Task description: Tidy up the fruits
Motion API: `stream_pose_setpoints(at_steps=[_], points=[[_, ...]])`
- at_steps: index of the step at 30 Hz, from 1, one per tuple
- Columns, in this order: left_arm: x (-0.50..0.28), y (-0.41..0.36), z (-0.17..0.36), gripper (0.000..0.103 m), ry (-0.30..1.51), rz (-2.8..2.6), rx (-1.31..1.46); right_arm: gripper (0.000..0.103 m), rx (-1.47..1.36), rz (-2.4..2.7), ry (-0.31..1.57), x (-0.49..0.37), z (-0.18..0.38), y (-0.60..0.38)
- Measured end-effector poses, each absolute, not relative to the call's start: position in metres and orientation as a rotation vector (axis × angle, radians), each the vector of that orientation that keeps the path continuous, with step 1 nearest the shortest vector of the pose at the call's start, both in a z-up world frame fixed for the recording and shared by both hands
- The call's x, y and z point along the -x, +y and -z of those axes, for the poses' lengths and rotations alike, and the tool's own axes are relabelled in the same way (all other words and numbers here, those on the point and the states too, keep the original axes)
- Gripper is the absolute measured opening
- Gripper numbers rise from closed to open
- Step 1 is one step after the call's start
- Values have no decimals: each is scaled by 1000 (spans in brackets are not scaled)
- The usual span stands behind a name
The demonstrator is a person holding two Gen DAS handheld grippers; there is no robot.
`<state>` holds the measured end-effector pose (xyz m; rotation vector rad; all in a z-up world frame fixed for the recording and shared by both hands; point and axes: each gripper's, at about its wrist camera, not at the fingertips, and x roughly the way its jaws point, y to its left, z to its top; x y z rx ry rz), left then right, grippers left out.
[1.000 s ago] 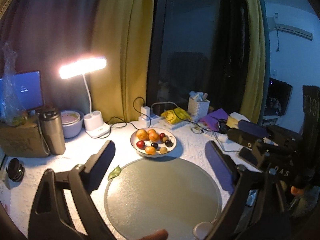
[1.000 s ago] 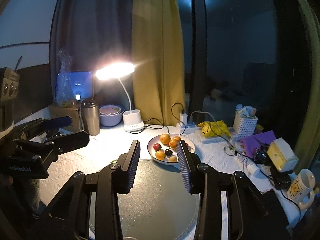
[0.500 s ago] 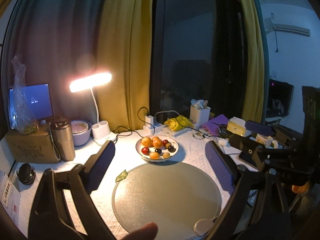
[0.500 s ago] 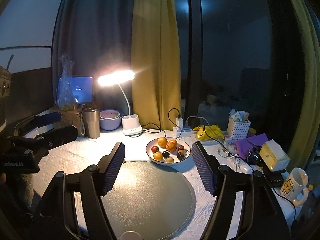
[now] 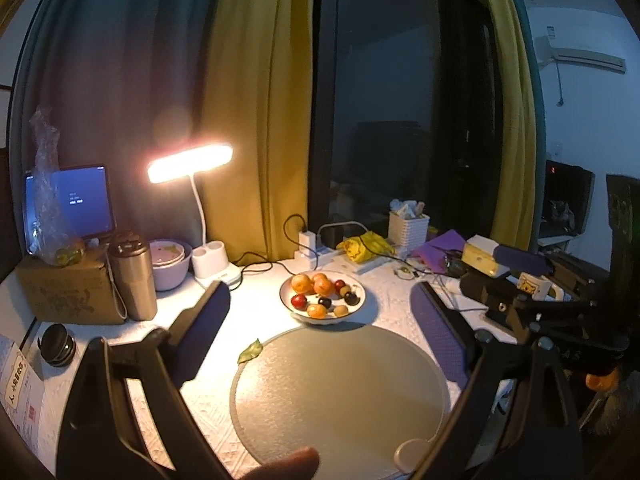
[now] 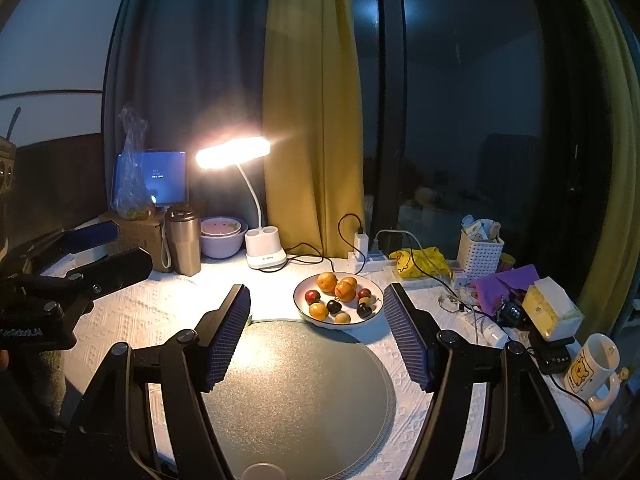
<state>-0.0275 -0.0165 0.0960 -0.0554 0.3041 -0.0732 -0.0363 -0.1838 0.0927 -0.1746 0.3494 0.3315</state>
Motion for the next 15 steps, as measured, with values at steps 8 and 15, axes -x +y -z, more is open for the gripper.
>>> stream_pose_setpoints(at_steps=[8, 15], points=[[28, -17, -97, 92, 303, 75, 54, 72, 174, -332, 349, 36, -93, -184], [28, -16, -98, 92, 296, 77, 46, 72, 176, -333, 348, 37, -93, -181]])
